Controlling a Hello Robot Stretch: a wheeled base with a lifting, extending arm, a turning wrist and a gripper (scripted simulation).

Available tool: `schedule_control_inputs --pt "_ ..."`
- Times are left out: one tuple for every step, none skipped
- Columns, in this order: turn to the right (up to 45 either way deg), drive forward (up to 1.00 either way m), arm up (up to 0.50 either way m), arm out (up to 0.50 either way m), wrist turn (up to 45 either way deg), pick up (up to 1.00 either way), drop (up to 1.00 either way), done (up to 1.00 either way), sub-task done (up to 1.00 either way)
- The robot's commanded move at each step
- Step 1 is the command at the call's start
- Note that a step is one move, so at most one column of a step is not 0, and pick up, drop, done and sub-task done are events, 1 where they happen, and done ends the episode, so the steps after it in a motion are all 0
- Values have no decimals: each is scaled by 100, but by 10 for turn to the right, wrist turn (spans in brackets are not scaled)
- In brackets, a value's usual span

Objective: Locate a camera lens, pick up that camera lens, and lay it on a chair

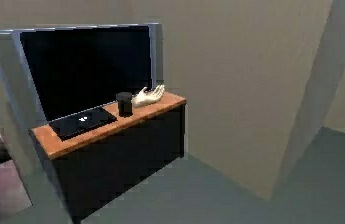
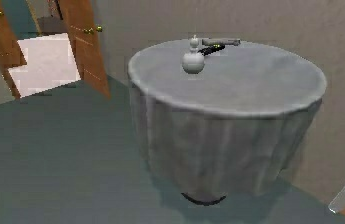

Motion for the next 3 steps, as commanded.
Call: schedule_control_inputs --pt "0 60 0 0 0 0 0 0 0" --pt "-450 0 0 0 0 0 0 0 0" --pt "-450 0 0 0 0 0 0 0 0"
